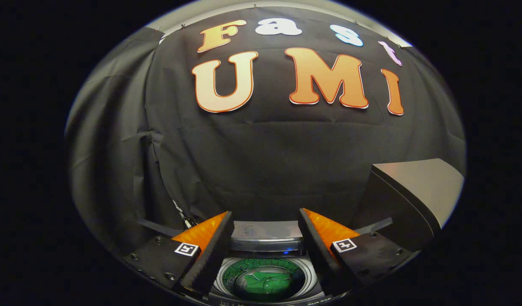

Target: Put the clothes into the washing machine and then close the washing machine lid.

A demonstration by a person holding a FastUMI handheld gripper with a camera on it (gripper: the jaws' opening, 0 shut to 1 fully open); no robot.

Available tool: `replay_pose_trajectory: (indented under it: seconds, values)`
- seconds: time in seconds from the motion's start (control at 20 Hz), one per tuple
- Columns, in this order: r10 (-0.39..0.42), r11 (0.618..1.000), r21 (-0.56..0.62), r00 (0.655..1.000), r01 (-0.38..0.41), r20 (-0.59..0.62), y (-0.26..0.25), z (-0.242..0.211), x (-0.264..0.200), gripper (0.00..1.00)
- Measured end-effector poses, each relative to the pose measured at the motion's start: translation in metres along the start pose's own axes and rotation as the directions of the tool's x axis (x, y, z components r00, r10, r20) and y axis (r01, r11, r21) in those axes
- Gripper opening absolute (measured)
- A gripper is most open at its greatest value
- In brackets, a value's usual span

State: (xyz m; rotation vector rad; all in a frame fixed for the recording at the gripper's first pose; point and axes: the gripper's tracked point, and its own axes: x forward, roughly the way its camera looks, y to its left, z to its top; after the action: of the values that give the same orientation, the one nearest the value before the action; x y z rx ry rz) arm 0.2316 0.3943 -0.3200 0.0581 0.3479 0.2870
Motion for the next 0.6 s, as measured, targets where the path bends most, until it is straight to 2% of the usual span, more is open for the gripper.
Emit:
replay_pose_trajectory:
  seconds: [0.3, 0.6]
  values:
    - [0.02, 1.0, 0.019, 0.993, -0.018, -0.118, 0.0, -0.078, 0.003, 0.98]
    - [0.028, 0.999, 0.051, 0.968, -0.016, -0.248, 0.002, -0.153, 0.01, 0.98]
